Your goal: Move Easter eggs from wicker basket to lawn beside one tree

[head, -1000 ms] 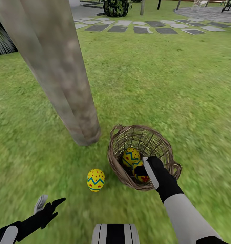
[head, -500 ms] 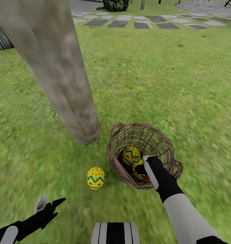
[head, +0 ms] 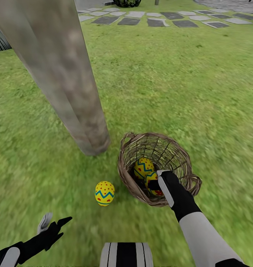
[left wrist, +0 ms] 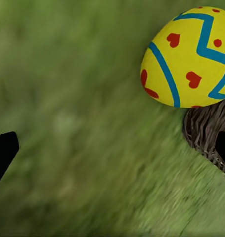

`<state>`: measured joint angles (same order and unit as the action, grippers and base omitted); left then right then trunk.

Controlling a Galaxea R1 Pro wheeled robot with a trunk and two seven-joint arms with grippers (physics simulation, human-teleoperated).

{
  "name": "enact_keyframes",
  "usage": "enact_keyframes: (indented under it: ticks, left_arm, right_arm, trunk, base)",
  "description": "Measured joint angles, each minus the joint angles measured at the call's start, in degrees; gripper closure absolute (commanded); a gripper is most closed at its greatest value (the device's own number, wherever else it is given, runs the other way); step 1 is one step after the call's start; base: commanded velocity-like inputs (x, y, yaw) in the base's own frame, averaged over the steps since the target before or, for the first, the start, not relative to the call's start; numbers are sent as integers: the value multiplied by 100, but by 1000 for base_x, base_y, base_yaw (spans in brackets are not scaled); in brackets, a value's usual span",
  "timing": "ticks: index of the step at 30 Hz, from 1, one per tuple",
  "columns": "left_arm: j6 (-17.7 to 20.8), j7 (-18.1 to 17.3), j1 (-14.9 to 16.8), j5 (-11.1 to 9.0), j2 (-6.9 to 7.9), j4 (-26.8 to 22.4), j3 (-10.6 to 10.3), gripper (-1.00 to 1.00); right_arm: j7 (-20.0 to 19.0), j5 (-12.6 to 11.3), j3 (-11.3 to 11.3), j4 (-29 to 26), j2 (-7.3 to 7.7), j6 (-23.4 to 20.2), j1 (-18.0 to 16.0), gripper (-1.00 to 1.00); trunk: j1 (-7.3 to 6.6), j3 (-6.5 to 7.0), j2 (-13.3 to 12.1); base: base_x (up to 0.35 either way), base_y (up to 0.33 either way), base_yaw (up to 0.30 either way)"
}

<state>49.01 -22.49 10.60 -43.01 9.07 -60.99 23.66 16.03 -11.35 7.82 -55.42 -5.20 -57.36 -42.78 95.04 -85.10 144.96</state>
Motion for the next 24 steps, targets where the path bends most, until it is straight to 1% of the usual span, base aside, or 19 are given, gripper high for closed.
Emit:
enact_keyframes:
  ticks: [7,11,17,18,24]
  left_arm:
    - [-7,-4,0,-1,0,3,-5,-100]
    - [-11,1,0,5,0,8,-6,-100]
    - [-16,2,0,6,-8,9,-14,-100]
    - [-16,2,0,8,-9,9,-14,-100]
    - [-24,-1,0,11,-9,9,-15,-100]
  right_arm:
    - [0,0,0,-29,0,2,0,-100]
    - [-1,-7,0,-34,0,3,7,-100]
    - [-6,-16,0,-36,2,6,9,-100]
    - [-4,19,0,-36,1,-1,9,-100]
    - [-8,-6,-6,-41,7,8,9,-100]
  trunk:
    - [0,0,0]
    - [11,-88,5]
    - [10,-89,5]
    - [13,-110,7]
    - [13,-111,7]
  base:
    - [0,0,0]
    - [0,0,0]
    - [0,0,0]
    - [0,0,0]
    - [0,0,0]
